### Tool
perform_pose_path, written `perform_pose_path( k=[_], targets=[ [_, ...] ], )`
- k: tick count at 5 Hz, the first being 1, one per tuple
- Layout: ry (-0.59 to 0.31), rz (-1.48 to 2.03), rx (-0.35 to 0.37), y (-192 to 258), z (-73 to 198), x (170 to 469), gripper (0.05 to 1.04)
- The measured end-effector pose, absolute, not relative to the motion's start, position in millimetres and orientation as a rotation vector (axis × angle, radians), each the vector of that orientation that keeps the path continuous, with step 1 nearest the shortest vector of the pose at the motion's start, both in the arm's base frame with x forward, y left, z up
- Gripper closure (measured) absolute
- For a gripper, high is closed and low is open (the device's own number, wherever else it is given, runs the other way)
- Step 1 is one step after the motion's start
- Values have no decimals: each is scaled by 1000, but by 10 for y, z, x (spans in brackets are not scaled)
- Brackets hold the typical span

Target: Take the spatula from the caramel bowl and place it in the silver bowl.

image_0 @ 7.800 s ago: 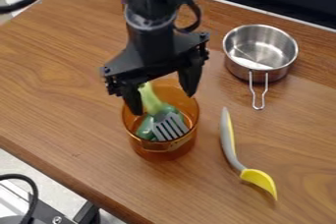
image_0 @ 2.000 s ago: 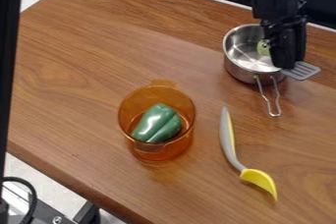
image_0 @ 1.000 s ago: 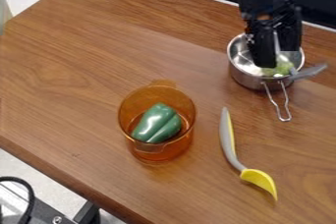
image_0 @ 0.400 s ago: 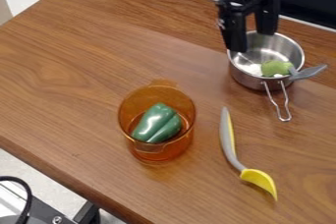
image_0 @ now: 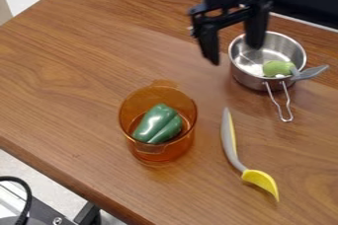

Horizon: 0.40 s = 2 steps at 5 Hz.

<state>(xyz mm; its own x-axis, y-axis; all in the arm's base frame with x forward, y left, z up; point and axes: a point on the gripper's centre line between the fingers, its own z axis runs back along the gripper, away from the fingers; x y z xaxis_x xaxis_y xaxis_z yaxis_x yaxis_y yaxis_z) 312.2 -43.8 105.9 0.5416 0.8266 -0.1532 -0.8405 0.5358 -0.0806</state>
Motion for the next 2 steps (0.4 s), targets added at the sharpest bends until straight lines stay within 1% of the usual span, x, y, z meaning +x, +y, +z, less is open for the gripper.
perform_pose_path(
  k=[1,2],
  targets=[
    [89,893,-134,-257,923,2896,83],
    [55,853,-150,-145,901,2816,83]
  ],
)
